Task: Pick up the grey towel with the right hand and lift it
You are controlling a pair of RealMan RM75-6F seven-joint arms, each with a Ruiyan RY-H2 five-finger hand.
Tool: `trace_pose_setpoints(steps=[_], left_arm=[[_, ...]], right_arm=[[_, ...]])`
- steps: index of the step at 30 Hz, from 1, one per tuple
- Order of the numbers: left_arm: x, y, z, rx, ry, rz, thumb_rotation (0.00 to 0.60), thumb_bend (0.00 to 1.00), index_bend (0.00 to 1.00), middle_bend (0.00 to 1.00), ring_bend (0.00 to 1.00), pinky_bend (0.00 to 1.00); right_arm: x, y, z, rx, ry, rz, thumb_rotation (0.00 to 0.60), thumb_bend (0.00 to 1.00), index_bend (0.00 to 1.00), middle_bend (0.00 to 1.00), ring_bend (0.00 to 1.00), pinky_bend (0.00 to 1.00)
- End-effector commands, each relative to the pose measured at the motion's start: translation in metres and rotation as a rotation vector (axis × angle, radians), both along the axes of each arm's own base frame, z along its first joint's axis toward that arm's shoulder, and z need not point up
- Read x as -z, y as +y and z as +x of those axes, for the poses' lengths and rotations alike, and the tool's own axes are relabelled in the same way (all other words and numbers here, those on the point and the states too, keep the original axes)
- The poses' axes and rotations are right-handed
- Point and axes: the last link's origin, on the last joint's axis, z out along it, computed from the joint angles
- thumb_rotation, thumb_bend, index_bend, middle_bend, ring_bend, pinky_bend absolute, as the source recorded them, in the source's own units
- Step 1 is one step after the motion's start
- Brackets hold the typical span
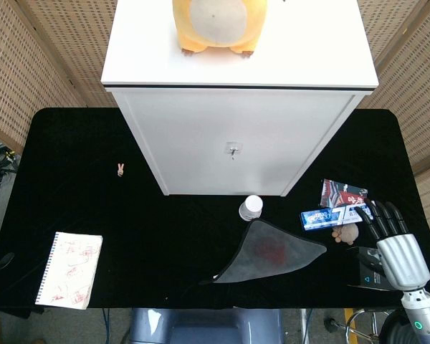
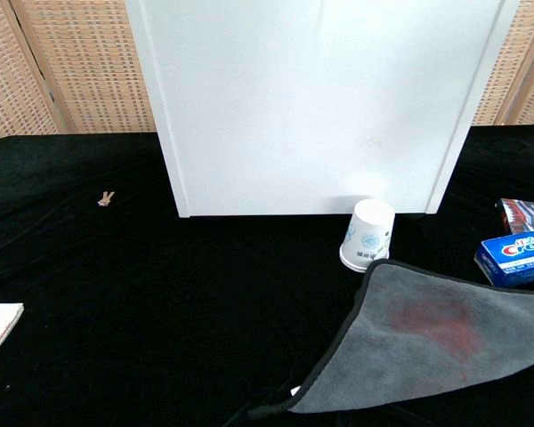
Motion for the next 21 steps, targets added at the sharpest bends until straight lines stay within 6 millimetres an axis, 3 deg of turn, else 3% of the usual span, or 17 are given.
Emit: trace_pose_setpoints(steps=[1,9,11,12,14,16,17,21], left_arm=[[0.000,0.000,0.000,-0.002,0.002,0.000,0.600,0.00,0.00,0.00,0.00,0.00],[0.001,0.002,-0.002,-0.009,0.005,-0.004,0.600,0.00,0.00,0.00,0.00,0.00],[0.001,0.003,-0.002,-0.011,0.006,-0.004,0.600,0.00,0.00,0.00,0.00,0.00],[0.001,0.004,-0.002,-0.012,0.006,-0.003,0.600,0.00,0.00,0.00,0.00,0.00],[0.001,0.005,-0.002,-0.015,0.007,-0.002,0.600,0.00,0.00,0.00,0.00,0.00],[0.001,0.006,-0.003,-0.021,0.009,-0.003,0.600,0.00,0.00,0.00,0.00,0.00],[0.001,0.007,-0.004,-0.024,0.010,-0.005,0.600,0.00,0.00,0.00,0.00,0.00],[0.002,0.010,-0.006,-0.040,0.010,-0.008,0.600,0.00,0.00,0.00,0.00,0.00]], right_arm=[[0.001,0.001,0.000,-0.001,0.006,0.010,0.600,0.00,0.00,0.00,0.00,0.00],[0.018,-0.012,0.023,-0.146,0.089,0.203,0.600,0.00,0.00,0.00,0.00,0.00],[0.022,-0.018,0.033,-0.196,0.108,0.251,0.600,0.00,0.00,0.12,0.11,0.05],[0.024,-0.021,0.038,-0.212,0.115,0.271,0.600,0.00,0.00,0.20,0.19,0.10],[0.029,-0.028,0.049,-0.247,0.126,0.323,0.600,0.00,0.00,0.47,0.51,0.37],[0.037,-0.036,0.061,-0.279,0.134,0.387,0.600,0.00,0.01,0.64,0.71,0.62],[0.040,-0.039,0.066,-0.288,0.134,0.410,0.600,0.00,0.02,0.71,0.78,0.72],[0.067,-0.052,0.086,-0.329,0.165,0.548,0.600,0.00,0.09,0.82,0.88,0.87]])
